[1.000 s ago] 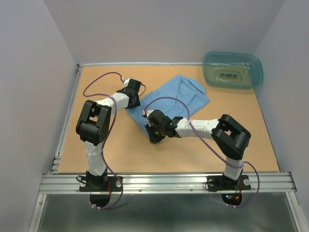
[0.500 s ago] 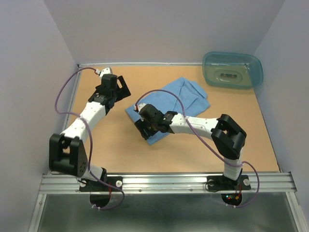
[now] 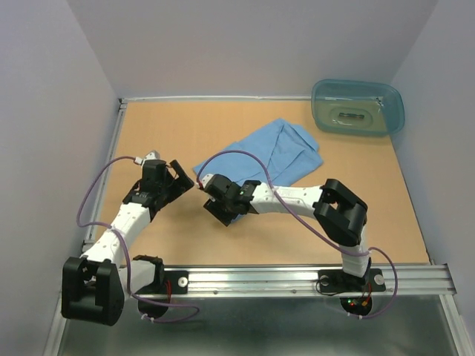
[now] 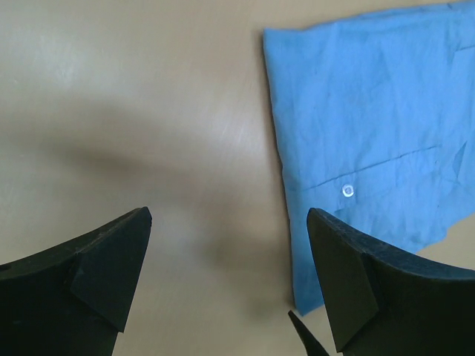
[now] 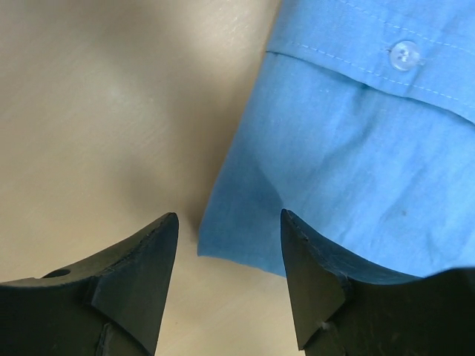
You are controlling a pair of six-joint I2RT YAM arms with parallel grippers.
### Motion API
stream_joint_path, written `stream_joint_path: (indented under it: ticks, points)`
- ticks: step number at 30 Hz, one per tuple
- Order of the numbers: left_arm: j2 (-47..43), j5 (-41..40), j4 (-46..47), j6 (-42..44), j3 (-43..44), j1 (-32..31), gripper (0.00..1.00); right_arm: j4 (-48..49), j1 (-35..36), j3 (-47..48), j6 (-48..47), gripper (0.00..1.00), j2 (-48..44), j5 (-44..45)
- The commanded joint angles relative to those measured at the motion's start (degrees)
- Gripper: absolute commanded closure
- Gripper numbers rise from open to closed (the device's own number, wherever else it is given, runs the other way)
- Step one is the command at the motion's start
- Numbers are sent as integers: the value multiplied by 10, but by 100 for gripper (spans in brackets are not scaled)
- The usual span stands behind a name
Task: Fold and stack the long sleeve shirts
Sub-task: Fold the shirt
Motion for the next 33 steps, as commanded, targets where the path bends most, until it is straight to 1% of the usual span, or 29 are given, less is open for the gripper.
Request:
stream_joint_path:
  ticks: [1,5,8,9,11,12,15,16,17,22,23,28,31,33]
  points:
    - [-18,44,34,-32,-28,-1,3,-7,8,41,-17,38,19,17]
    - [-1,67,60,-42,-55,-1,4,-7,8,47,-17,39,39,33]
    - [10,82,77,-50,-69,-1,5,-6,8,48,-17,46,51,65]
    - [12,86,81,-55,-73,0,6,-6,8,49,-17,54,58,72]
    - [16,97,96,-58,-82,-1,6,-6,8,49,-16,64,60,89]
    - [17,100,99,-60,-85,-1,6,-5,8,50,-16,75,60,91]
    - [22,108,102,-61,-87,-1,7,-6,8,56,-15,90,57,89]
    - [22,110,105,-64,-85,-2,7,-6,8,61,-13,98,52,84]
    - [23,116,116,-65,-84,-2,7,-6,8,63,-12,99,48,77]
    - [31,137,145,-89,-81,-2,7,9,5,80,17,99,25,40]
    - [38,146,152,-97,-79,-2,7,14,3,82,21,99,19,19]
    - [71,161,184,-122,-71,-2,7,42,-5,83,37,100,7,-16]
    - [99,180,240,-149,-73,-3,8,58,-7,83,48,99,1,-34]
    - [120,186,260,-158,-71,-5,9,64,-11,81,55,99,1,-39]
